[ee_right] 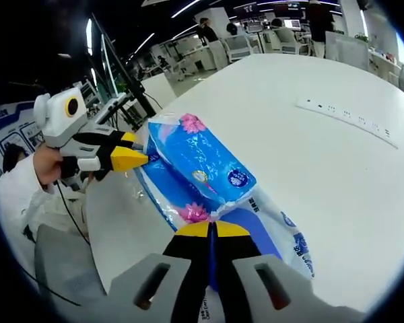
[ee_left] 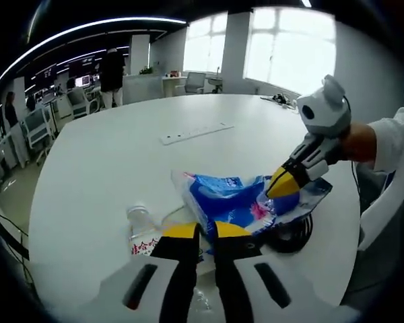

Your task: Arrange the tabletop items into an orderly group along one side of the table until the central work area is clear of visible clutter.

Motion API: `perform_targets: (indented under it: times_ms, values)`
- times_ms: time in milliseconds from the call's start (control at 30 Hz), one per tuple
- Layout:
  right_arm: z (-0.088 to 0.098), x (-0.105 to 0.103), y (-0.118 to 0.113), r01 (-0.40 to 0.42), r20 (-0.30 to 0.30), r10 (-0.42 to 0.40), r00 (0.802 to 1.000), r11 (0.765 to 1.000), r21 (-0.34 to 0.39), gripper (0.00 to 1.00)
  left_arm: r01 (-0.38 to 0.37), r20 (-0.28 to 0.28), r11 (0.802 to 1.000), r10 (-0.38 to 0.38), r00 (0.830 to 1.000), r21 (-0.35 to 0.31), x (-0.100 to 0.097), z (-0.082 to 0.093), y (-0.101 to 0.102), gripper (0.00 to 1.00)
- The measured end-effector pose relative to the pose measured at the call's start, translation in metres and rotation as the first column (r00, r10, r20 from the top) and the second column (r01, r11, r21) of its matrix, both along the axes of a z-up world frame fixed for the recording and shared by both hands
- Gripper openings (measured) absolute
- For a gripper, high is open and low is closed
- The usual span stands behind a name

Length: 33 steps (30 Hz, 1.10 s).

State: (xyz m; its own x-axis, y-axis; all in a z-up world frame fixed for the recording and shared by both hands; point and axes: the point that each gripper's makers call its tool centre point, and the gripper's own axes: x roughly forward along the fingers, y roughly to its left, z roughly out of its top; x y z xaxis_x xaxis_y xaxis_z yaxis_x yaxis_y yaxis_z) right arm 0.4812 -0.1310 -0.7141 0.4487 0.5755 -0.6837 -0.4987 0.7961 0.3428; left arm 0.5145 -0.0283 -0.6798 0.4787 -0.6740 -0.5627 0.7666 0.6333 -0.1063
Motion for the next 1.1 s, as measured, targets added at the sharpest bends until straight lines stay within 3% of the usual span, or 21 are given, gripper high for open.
perform_targets:
  times_ms: [533, 1100]
  values:
    - [0.02, 0.002, -0.003, 0.0, 0.036, -0.001, 0.999, 1.0, 0.022, 0.0, -0.004, 0.019, 1.0, 0.005, 1.0, -0.022, -0.003, 0.015, -0.001, 0.01]
    - [0.071, -0.003, -0.026, 0.028, 0.126, -0.036, 0.991, 0.998, 0.064, 0.0, -0.016, 0.06, 0.994, 0.022, 0.998, -0.106, -0.011, 0.062, -0.024, 0.0]
